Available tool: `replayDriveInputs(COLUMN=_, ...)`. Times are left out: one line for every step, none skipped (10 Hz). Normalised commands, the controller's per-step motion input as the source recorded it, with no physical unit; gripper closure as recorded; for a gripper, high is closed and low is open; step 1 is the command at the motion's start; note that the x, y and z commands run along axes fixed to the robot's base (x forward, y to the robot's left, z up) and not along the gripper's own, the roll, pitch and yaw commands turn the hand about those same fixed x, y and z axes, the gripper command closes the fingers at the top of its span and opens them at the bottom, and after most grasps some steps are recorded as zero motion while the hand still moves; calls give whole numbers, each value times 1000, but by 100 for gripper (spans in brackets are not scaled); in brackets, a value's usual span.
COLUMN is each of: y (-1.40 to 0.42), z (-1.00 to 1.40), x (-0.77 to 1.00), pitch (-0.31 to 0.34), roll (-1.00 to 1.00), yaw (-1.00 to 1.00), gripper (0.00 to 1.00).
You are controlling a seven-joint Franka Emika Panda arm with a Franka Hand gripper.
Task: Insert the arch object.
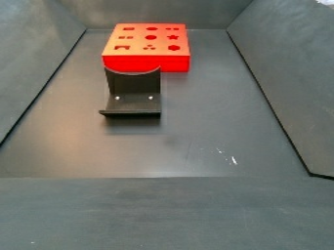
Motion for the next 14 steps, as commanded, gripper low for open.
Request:
replayDriveInputs(y=17, z=-429, x=197, pitch=-43, roll=23, yaw=-103, gripper=100)
replayDriveInputs(y=94, z=-786, x=474, pitch=-64, roll=96, yaw=-163, gripper=100)
replayDriveInputs(y=60, z=-789, x=509, pitch=-103, roll=123, yaw=-131, gripper=100)
replayDriveInputs(y=54, z=-777, x=711, pitch=-67, roll=157, yaw=-120, gripper=100)
replayDriveInputs(y=89, z=-677, x=926, pitch=-13, roll=173, yaw=-131, gripper=100)
replayDriveInputs(y=120, z=-671, x=1000, pitch=0, roll=156, yaw=-146, gripper=100)
replayDriveInputs(y=231, z=-723, x=1000, pitch=-11, roll=103, yaw=-137, gripper=100)
replayDriveInputs(y=269, z=-654, x=1000, pitch=0, roll=83, yaw=-149, gripper=100)
replayDriveInputs(y=337, z=-477, x=1000, pitch=0, roll=43, yaw=-200, gripper=100)
replayDriveInputs(y=366, z=-311, x=1000, pitch=0, roll=0, yaw=-251, gripper=100)
replayDriveInputs(y=374, z=-149, x=943, pitch=0, roll=-71, yaw=-360, gripper=100)
replayDriveInputs(y=343, z=-49, x=786, pitch=-94, roll=-204, yaw=-457, gripper=100)
replayDriveInputs(y=291, z=-6, x=669, pitch=-101, roll=-227, yaw=-546, gripper=100)
replayDriveInputs(y=277, z=-11, x=620, pitch=-103, roll=-224, yaw=-586, gripper=100)
